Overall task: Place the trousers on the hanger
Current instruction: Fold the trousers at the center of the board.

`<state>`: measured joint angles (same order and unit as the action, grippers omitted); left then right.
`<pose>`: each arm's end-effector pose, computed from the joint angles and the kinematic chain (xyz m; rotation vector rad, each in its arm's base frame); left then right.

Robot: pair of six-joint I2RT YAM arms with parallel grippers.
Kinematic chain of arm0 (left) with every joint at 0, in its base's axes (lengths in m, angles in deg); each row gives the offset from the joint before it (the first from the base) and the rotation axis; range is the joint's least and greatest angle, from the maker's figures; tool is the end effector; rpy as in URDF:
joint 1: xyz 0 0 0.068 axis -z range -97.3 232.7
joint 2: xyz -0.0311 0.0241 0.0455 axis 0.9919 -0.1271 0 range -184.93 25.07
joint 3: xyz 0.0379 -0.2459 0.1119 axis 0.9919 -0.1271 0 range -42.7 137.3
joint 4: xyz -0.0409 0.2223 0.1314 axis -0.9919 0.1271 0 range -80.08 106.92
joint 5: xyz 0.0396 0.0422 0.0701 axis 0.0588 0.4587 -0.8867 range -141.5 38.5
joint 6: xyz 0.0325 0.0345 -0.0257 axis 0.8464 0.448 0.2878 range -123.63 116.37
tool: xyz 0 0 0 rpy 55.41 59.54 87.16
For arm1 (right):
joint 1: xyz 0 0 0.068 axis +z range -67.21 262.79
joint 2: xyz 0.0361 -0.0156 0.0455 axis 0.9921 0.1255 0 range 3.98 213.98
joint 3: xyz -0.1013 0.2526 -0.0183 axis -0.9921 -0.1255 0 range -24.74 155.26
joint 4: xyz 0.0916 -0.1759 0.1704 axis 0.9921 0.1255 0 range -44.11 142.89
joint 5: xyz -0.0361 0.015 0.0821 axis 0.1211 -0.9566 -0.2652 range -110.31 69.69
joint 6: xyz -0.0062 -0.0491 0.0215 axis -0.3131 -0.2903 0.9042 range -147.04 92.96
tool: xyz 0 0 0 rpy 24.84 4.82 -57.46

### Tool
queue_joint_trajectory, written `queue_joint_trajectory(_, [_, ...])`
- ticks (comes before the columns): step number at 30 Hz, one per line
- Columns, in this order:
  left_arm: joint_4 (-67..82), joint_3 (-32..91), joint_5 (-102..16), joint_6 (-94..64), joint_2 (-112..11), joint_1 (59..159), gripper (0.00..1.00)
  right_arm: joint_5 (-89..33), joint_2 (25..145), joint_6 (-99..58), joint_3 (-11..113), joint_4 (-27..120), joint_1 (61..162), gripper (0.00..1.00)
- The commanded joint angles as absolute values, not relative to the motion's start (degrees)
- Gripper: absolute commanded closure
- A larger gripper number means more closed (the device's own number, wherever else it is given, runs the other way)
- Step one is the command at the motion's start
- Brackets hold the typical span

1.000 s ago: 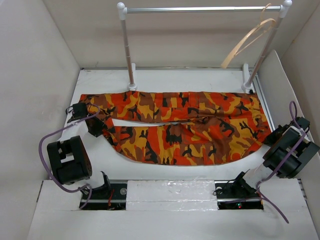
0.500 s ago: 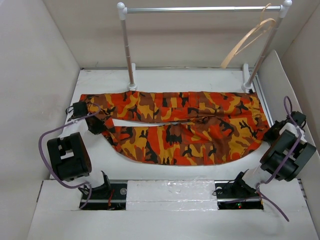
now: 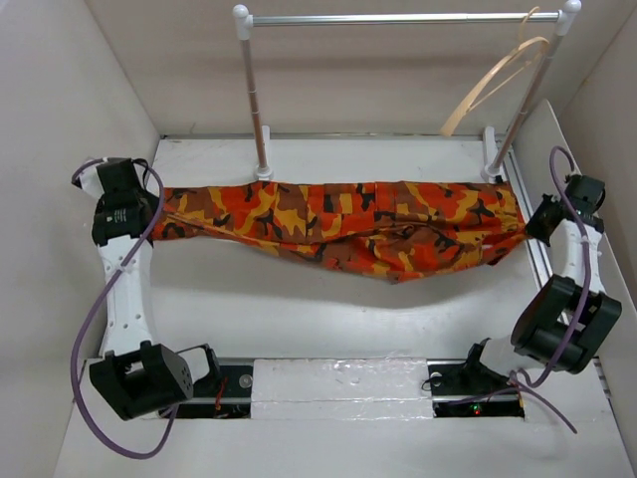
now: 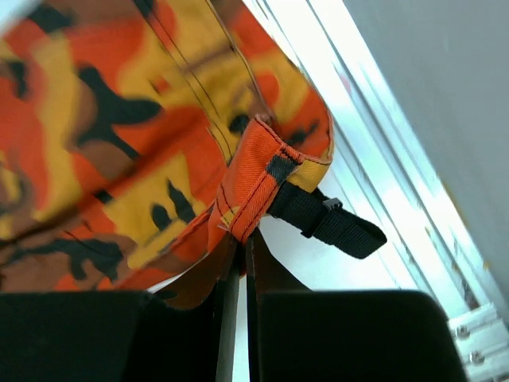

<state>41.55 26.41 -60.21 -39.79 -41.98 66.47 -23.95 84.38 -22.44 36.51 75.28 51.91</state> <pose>0.2430 0.0763 0.3715 -1.0004 1.8247 -0.0537 0.2584 -0.1519 0.2680 0.7095 2.3134 -0.1333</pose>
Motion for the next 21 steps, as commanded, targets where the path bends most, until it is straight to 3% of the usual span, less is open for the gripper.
queue_joint_trajectory(1, [48.23, 31.12, -73.19, -39.58, -44.27, 65.39, 1.0, -22.51, 85.19, -21.42, 45.11, 72.52, 54.04, 1.0])
queue_joint_trajectory(10, [51.66, 35.8, -78.83, -38.79, -50.79, 65.39, 1.0, -18.47, 99.76, -20.09, 65.4, 76.65, 60.2, 1.0])
queue_joint_trajectory(16, [51.14, 32.45, -82.0, -36.42, -50.6, 65.39, 1.0, -17.94, 107.05, -20.09, 71.91, 74.89, 62.05, 1.0])
queue_joint_trajectory(21, [51.31, 39.03, -80.95, -35.98, -58.84, 65.39, 1.0, -17.76, 113.22, -20.18, 78.52, 75.34, 63.19, 1.0])
